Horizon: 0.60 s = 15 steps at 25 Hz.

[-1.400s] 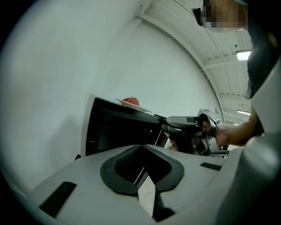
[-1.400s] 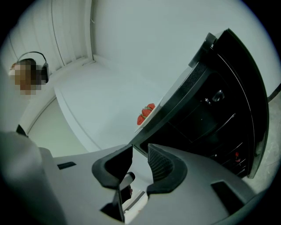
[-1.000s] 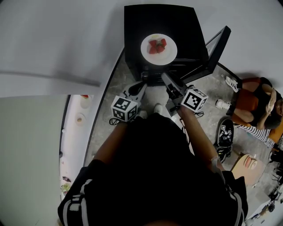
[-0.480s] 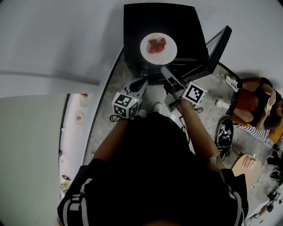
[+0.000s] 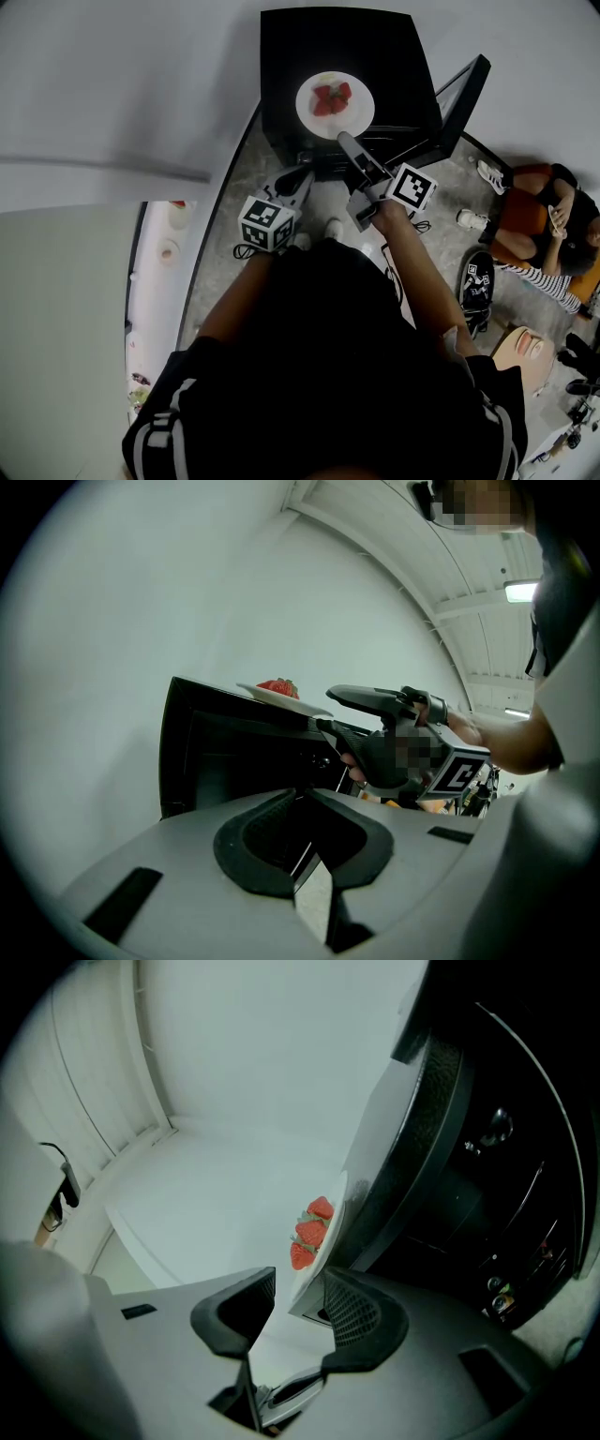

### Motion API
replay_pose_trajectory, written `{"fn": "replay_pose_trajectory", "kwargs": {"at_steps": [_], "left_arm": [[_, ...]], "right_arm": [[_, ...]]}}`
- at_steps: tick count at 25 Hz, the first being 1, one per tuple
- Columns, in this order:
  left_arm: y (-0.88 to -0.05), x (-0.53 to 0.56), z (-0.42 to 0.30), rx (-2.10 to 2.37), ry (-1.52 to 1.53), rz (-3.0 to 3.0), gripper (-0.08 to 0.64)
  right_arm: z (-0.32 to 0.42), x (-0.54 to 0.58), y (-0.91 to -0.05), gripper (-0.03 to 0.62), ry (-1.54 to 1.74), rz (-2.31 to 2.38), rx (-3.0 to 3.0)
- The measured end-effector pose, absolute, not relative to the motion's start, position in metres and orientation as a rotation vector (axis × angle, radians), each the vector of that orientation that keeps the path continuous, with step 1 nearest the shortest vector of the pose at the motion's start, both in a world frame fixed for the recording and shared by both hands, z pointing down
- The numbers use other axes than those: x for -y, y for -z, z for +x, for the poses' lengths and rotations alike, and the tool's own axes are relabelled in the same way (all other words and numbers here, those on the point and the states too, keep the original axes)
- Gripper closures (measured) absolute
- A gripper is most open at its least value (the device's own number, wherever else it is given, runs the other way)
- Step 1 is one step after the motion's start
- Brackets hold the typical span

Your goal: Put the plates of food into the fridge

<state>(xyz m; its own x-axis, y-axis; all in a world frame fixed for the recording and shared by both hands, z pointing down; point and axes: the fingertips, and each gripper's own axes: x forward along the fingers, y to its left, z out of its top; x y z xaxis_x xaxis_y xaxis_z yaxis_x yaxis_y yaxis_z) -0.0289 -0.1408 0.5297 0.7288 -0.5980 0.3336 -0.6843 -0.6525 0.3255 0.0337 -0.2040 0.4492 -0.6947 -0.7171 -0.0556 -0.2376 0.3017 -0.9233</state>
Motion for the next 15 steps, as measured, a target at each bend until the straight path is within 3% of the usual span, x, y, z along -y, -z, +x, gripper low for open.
{"fn": "replay_pose_trajectory", "kwargs": {"at_steps": [15], "left_arm": [[-0.533, 0.137, -0.034, 0.981, -0.284, 2.485, 0.537]], "right_arm": [[0.035, 0.218, -0.458, 0.456, 1.446, -0.868, -2.016]]}}
